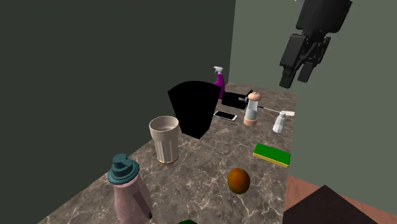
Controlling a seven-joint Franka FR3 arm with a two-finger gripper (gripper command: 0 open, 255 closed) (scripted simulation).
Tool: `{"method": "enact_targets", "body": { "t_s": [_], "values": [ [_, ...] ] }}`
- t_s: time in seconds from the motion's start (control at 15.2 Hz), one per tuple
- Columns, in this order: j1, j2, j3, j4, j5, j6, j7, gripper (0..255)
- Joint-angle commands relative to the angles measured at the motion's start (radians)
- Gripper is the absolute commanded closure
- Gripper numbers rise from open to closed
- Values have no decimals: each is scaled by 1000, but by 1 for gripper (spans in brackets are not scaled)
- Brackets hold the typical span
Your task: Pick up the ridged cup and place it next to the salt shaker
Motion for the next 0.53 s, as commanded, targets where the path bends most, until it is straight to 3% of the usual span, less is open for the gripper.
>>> {"method": "enact_targets", "body": {
  "t_s": [0.0,0.46],
  "values": [
    [0,0,0,0,0,0,0,0],
    [8,224,88,53,29,158,79,0]
  ]
}}
